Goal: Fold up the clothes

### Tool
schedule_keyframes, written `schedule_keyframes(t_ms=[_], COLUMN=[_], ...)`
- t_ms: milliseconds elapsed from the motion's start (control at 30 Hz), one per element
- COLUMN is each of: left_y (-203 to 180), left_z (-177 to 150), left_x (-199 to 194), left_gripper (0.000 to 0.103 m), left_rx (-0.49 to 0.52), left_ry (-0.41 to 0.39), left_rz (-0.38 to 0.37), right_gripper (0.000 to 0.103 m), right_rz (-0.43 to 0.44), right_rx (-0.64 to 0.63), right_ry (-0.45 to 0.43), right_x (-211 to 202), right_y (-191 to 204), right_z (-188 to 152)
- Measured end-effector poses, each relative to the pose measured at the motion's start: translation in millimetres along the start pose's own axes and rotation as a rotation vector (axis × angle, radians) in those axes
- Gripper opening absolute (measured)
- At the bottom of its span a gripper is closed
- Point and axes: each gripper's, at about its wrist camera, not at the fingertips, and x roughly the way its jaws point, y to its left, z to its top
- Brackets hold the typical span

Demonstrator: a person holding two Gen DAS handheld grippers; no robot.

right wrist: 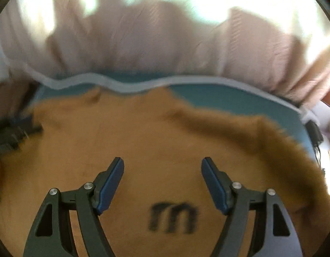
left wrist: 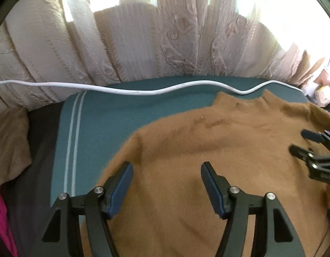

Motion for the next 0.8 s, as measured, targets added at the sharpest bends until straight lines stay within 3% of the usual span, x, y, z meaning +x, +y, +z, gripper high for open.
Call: schedule_keyframes(t_ms=[167, 333, 533, 800], left_y=[22, 54, 94, 110], left_z=[-27, -64, -135, -215], left_x=[-55, -106, -173, -215], left_gripper=[0.071, 0.074, 0.075, 0.083], left_rx=[-0.001, -0.027, -0.147, -0.216], left_ry=[-0.039, -0.057, -0.054, -0.015], left_rz=[0.01, 0.065, 0.062, 0.015], right_gripper=[0.079, 0.079, 0.08, 0.08], right_rz=[0.022, 0.064, 0.13, 0.2], right_rx=[0.063, 0.06, 0.0, -0.036], right_ry=[0.019, -0.034, -0.051, -0.012], right_x=[-1, -41, -85, -107], right_y=[-3, 13, 50, 84], right_z=[0, -11, -39, -89])
